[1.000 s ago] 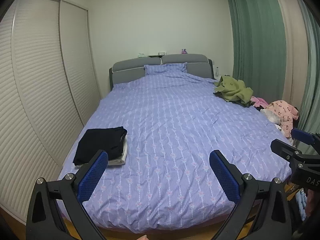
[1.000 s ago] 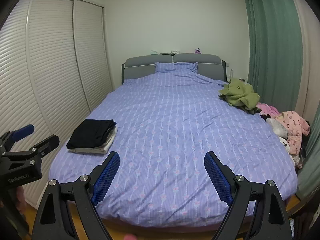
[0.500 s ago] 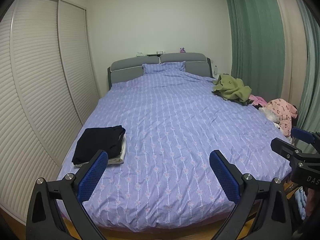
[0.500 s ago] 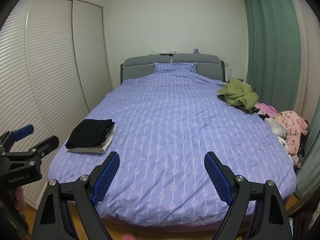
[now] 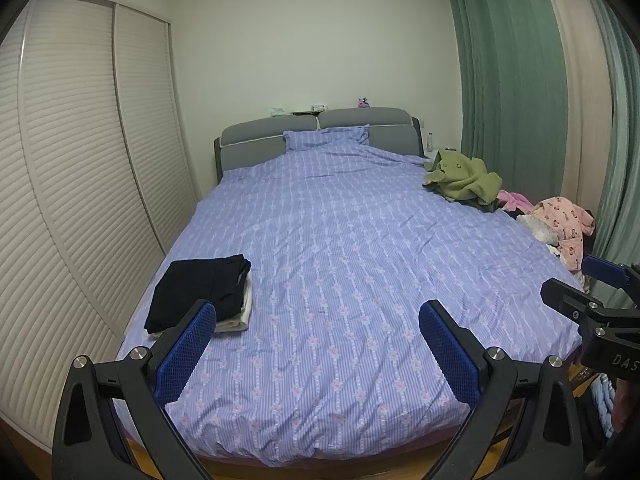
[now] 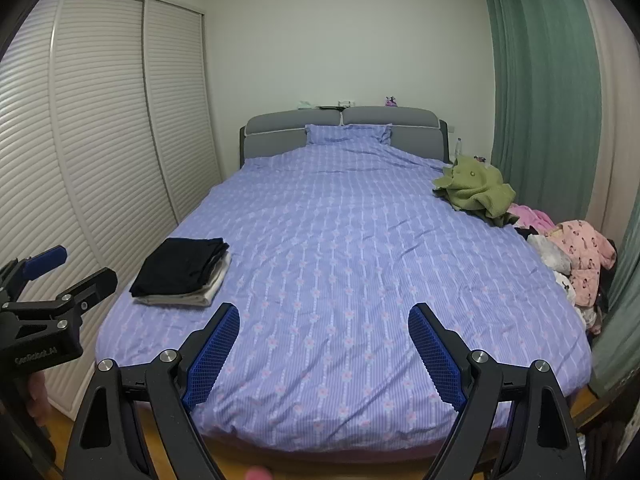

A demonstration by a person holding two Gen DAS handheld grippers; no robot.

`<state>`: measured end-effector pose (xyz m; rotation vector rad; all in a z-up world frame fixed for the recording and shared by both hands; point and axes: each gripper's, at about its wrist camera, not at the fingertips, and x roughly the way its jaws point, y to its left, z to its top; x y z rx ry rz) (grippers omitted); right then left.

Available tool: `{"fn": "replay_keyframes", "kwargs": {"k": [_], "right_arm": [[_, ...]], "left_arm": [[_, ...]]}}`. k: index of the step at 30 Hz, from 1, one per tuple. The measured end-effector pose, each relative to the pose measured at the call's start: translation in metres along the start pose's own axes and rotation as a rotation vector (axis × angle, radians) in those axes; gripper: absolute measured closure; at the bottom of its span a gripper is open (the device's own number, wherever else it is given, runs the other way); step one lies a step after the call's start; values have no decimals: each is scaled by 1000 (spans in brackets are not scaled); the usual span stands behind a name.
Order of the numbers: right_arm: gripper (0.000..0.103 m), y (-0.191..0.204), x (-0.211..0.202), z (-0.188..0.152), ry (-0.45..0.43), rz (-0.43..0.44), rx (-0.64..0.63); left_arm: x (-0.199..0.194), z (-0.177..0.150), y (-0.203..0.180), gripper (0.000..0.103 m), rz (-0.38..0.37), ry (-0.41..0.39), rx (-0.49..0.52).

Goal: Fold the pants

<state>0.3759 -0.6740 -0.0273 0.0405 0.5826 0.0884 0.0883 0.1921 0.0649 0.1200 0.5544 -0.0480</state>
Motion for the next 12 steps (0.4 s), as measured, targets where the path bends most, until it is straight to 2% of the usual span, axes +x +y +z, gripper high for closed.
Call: {"fn": "replay_keyframes", "kwargs": {"k": [12], "right_arm": [[16,2,0,1,6,-5,-1]], "left_arm": [[5,3,4,0,-5,13,-11]]}}
